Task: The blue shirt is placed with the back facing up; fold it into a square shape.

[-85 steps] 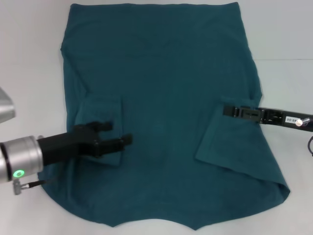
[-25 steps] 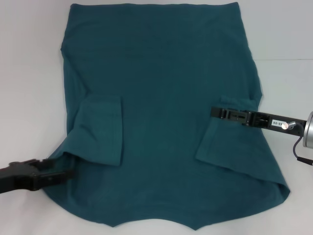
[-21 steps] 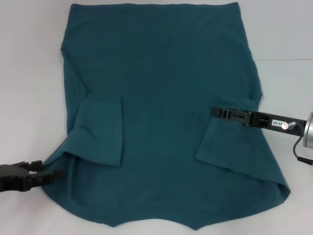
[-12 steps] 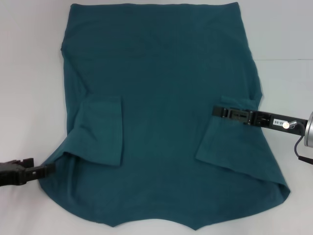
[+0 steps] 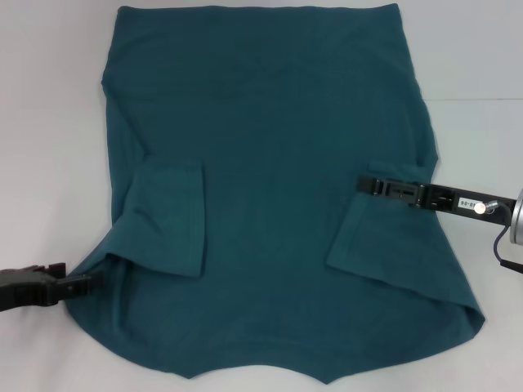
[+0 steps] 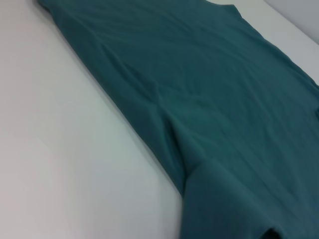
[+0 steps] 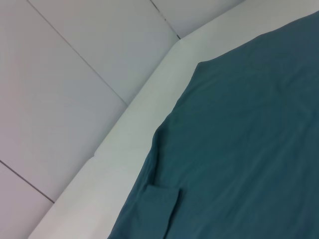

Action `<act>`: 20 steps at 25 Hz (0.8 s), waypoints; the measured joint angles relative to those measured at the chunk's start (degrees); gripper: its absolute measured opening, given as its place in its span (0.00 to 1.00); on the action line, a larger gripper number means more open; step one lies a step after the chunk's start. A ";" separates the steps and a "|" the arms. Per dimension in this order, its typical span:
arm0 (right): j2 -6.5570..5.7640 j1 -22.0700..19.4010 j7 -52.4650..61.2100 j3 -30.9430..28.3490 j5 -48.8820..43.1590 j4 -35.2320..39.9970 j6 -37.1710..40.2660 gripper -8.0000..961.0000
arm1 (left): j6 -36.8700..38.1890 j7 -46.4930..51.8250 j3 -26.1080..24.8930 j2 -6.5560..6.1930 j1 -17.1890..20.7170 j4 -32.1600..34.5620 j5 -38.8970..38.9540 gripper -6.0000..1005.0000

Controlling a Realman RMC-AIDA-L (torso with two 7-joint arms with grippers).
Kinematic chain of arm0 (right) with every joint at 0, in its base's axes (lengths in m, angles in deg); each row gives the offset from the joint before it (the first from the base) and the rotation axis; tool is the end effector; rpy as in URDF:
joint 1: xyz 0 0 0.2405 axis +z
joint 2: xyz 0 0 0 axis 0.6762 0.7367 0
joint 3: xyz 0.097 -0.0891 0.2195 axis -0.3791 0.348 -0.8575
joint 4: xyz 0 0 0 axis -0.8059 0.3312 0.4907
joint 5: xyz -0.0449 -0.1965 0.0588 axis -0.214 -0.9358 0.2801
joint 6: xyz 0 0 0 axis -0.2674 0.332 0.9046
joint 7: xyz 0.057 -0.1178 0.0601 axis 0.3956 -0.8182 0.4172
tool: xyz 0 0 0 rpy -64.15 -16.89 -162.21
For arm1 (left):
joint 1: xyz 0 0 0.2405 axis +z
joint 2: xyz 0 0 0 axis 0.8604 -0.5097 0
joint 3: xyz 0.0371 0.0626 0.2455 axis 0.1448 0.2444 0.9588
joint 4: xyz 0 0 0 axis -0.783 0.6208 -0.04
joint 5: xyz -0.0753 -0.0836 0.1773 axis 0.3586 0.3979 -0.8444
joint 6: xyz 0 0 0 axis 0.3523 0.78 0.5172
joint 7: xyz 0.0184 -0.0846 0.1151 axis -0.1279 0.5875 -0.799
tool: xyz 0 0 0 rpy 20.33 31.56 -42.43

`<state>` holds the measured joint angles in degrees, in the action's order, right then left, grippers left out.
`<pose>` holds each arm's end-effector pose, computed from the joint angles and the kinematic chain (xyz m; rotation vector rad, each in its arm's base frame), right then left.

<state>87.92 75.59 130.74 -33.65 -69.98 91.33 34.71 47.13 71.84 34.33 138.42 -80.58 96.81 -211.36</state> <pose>0.2767 0.3662 -0.0108 -2.2883 1.3883 0.8026 -0.3620 0.2961 0.0326 -2.2164 -1.2999 -0.3761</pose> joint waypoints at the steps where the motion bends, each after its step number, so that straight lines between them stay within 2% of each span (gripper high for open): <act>1: -0.03 -0.01 0.03 0.00 0.00 0.00 -0.02 0.96 | -0.10 -0.01 0.30 0.00 -0.02 -0.04 0.00 0.82; 8: -0.08 0.00 0.17 -0.16 0.00 0.00 -0.07 0.96 | 1.59 -0.01 1.83 -0.01 -0.47 -0.08 -1.44 0.82; 20: -0.07 -0.14 0.37 -0.16 0.00 0.00 -0.07 0.96 | 11.31 -0.64 2.46 -0.51 -1.79 0.35 -2.49 0.82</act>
<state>87.85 75.45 131.11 -33.82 -69.98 91.33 34.64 58.44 71.20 36.79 137.90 -82.37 97.16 -213.86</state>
